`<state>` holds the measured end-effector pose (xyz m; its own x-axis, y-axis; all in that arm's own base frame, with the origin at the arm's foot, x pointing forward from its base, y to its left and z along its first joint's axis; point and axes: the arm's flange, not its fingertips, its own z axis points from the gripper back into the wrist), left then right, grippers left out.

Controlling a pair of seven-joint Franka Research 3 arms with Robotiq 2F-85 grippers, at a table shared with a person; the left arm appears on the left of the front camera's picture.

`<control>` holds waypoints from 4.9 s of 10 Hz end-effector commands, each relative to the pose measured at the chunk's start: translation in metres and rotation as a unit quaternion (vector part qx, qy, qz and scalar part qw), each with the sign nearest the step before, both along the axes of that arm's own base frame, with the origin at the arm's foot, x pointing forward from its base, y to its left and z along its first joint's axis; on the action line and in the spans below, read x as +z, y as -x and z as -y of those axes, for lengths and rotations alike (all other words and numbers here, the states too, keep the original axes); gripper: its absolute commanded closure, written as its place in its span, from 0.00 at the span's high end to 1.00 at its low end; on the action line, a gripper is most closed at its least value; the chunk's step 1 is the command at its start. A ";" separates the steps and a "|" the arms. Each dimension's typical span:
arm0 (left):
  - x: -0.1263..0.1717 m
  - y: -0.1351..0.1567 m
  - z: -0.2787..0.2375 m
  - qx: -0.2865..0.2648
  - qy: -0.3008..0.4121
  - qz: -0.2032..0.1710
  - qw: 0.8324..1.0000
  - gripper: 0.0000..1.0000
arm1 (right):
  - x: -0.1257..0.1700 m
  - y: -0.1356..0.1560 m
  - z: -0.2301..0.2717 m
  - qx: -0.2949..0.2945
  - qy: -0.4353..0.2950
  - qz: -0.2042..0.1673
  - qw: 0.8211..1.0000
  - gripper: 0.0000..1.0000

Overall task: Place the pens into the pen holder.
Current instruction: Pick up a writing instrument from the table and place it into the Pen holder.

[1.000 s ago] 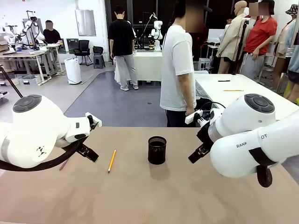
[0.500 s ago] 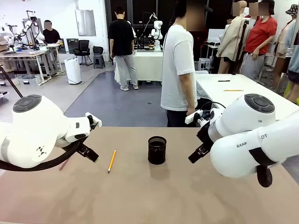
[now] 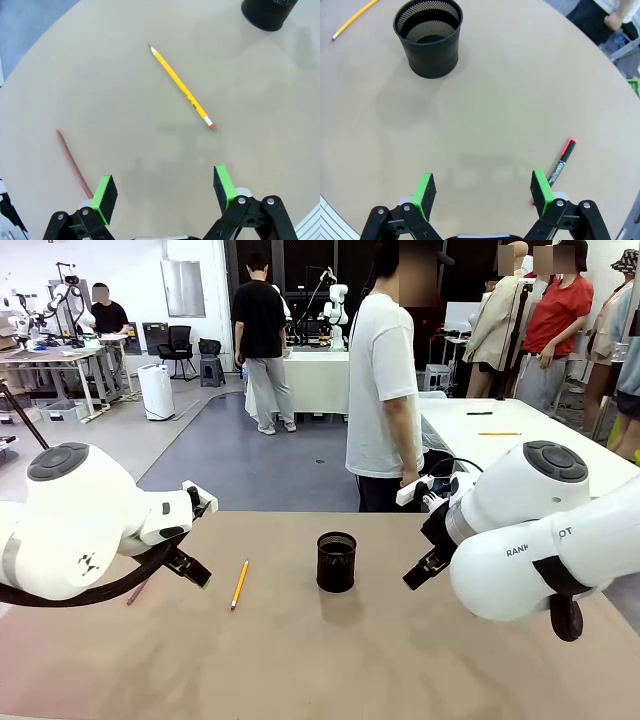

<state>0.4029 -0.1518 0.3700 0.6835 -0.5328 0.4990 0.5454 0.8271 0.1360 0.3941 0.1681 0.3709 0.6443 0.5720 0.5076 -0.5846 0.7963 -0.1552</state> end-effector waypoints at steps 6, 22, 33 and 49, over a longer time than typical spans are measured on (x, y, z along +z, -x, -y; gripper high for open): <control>0.019 0.012 0.000 -0.106 0.000 0.034 0.994 1.00 | 0.023 0.010 -0.004 0.064 -0.069 -0.057 0.994 1.00; 0.083 0.010 0.005 -0.225 -0.021 0.173 0.959 1.00 | 0.109 -0.005 0.030 0.106 -0.129 -0.072 0.983 1.00; 0.151 -0.040 -0.089 -0.273 0.135 0.092 0.948 1.00 | 0.170 -0.033 0.119 0.208 -0.158 -0.023 0.965 1.00; 0.208 -0.023 -0.093 -0.262 0.076 0.090 0.958 1.00 | 0.203 -0.035 0.131 0.203 -0.139 0.005 0.969 1.00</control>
